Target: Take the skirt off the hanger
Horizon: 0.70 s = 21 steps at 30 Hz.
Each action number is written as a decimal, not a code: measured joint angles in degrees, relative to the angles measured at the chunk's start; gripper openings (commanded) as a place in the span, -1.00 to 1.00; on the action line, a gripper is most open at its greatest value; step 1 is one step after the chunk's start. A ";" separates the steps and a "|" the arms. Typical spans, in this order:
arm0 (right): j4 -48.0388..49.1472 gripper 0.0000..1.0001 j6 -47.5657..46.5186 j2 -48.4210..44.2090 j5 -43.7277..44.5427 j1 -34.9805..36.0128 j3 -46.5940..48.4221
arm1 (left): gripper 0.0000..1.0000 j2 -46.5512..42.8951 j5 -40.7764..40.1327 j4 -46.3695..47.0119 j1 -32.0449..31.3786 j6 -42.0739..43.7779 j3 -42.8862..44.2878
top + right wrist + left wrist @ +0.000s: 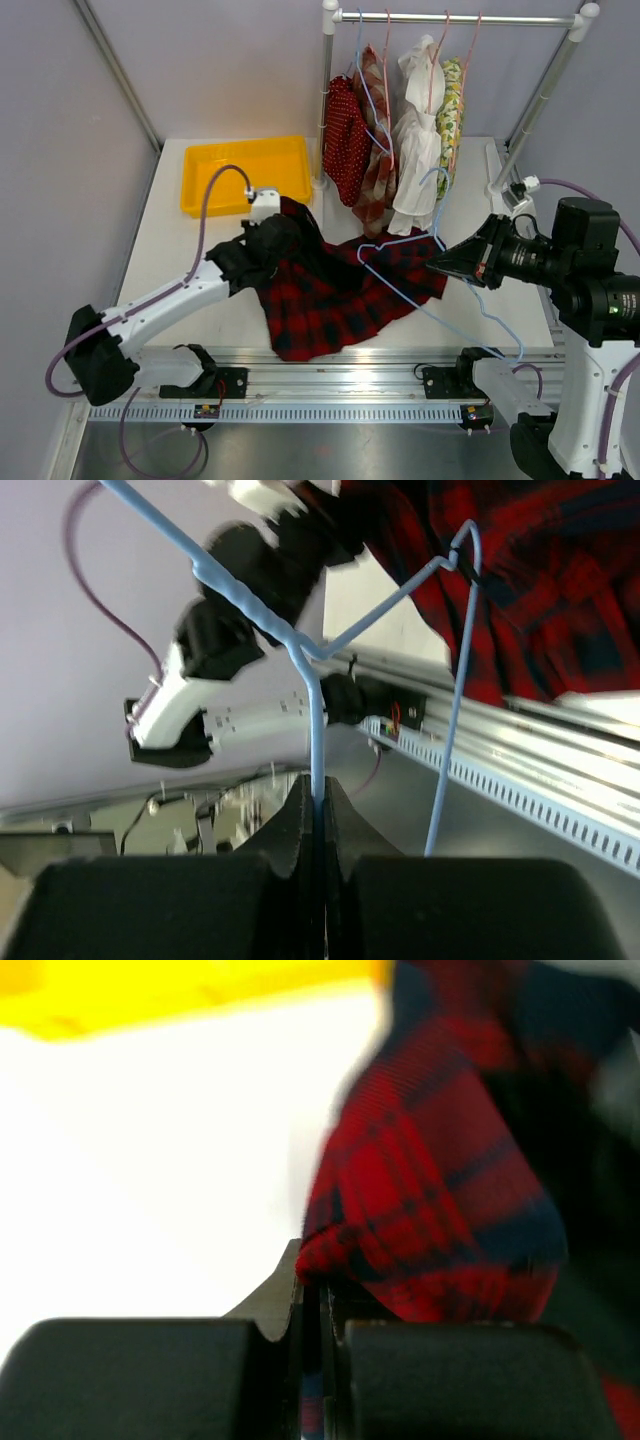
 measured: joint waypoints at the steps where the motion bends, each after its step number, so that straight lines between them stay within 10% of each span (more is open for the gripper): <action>1: 0.33 -1.00 0.00 -0.57 -0.39 1.22 -1.75 | -1.00 -2.23 -1.84 -0.48 1.33 -0.35 0.13; 21: 0.44 -1.00 -5.11 -7.30 10.16 4.55 -15.32 | -1.00 -14.86 -18.62 2.62 6.95 21.31 22.64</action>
